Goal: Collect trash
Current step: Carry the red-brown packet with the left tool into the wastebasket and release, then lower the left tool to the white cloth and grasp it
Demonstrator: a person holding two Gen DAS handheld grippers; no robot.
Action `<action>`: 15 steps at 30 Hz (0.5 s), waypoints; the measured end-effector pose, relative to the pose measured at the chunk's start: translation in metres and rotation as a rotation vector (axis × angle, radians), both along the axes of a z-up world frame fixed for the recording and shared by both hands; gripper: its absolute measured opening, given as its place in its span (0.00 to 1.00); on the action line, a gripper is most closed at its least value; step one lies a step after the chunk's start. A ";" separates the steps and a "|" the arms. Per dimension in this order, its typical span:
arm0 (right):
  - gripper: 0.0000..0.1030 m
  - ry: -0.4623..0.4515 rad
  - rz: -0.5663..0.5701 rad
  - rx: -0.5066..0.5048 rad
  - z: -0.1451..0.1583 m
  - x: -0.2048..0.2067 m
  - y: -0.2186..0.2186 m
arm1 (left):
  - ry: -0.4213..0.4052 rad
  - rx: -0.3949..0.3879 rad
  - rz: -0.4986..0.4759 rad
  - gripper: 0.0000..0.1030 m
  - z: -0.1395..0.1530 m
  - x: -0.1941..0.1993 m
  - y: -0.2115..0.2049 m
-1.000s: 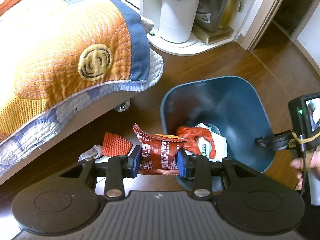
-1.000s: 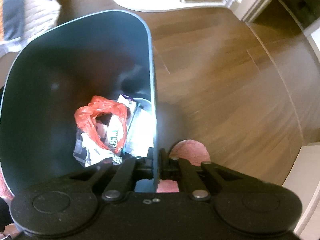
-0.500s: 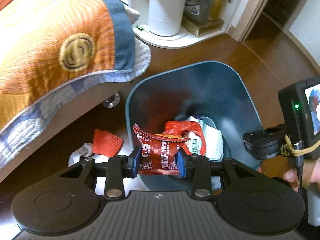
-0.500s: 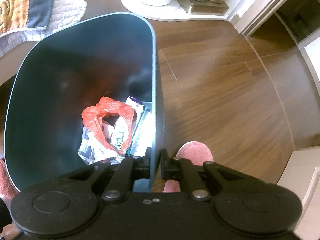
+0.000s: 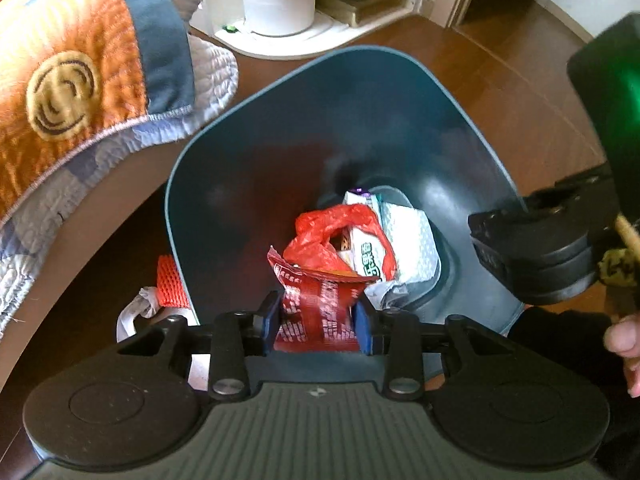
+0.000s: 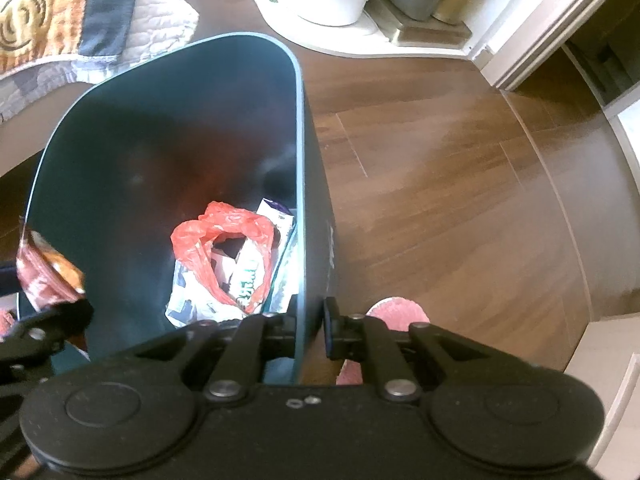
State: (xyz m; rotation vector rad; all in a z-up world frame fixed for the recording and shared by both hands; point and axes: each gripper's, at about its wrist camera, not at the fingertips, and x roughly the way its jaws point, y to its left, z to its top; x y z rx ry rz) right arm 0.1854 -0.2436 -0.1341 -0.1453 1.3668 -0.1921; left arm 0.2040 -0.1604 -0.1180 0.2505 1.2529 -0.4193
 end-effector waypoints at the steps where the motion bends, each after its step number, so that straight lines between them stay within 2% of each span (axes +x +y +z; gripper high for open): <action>1: 0.09 -0.001 0.006 -0.001 0.000 0.000 0.001 | 0.004 0.000 -0.001 0.39 -0.001 0.000 0.000; 2: 0.09 -0.002 0.012 -0.001 0.000 0.000 0.001 | 0.007 -0.003 0.001 0.42 -0.002 0.000 0.000; 4: 0.10 -0.005 0.020 0.004 0.001 0.000 0.001 | 0.008 -0.010 0.009 0.56 -0.002 0.001 0.001; 6: 0.10 -0.008 0.030 0.006 0.002 -0.001 0.001 | 0.005 -0.017 0.011 0.60 -0.001 0.000 0.003; 15: 0.08 -0.058 0.062 0.000 0.001 0.005 -0.005 | 0.003 -0.018 0.036 0.61 0.002 0.002 0.019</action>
